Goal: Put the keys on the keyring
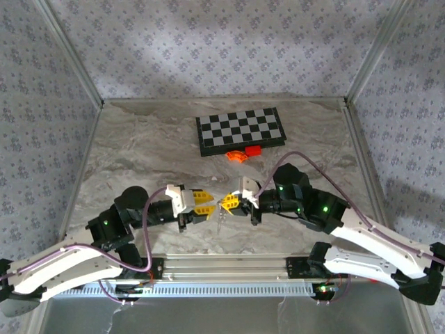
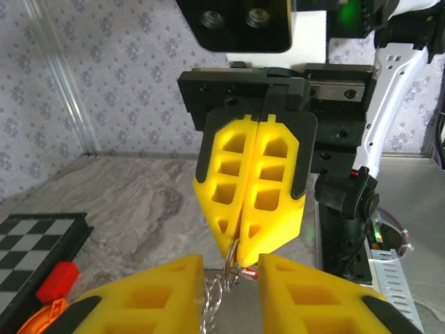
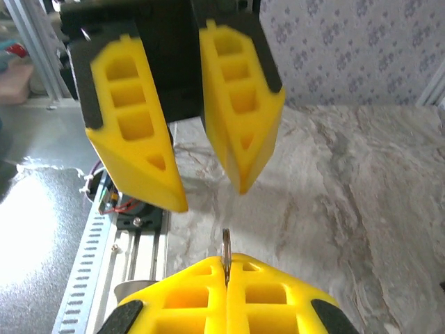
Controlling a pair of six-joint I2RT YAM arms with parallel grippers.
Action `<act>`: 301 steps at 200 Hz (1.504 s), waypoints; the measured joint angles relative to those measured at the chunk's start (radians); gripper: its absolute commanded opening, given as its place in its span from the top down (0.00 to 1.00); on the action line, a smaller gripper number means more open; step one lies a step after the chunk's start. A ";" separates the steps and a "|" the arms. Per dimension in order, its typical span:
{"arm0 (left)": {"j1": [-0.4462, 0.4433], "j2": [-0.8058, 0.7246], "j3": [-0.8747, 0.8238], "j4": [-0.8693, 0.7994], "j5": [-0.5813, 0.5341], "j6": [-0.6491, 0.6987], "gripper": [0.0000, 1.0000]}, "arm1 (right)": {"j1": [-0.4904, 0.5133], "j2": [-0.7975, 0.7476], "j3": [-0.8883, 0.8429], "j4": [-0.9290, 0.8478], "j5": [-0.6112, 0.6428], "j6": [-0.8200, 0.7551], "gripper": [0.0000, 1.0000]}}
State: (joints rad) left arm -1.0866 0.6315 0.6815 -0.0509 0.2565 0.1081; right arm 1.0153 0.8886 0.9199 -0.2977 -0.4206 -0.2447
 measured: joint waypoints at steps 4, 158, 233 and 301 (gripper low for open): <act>0.000 0.003 0.006 -0.013 -0.003 0.006 0.69 | 0.004 0.005 0.008 -0.015 0.009 -0.005 1.00; 0.000 0.103 0.032 -0.121 -0.006 0.052 1.00 | 0.069 0.075 0.087 -0.175 0.123 -0.056 1.00; 0.000 0.051 -0.013 -0.006 0.018 0.013 1.00 | 0.069 0.056 0.095 -0.144 0.117 -0.051 0.66; 0.000 0.030 -0.124 0.233 0.072 -0.058 1.00 | 0.066 0.006 0.082 -0.087 0.103 -0.041 0.74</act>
State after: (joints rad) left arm -1.0866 0.6617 0.5575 0.1818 0.3290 0.0505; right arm 1.0813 0.8944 1.0016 -0.3847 -0.3180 -0.2855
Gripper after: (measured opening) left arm 0.043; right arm 0.267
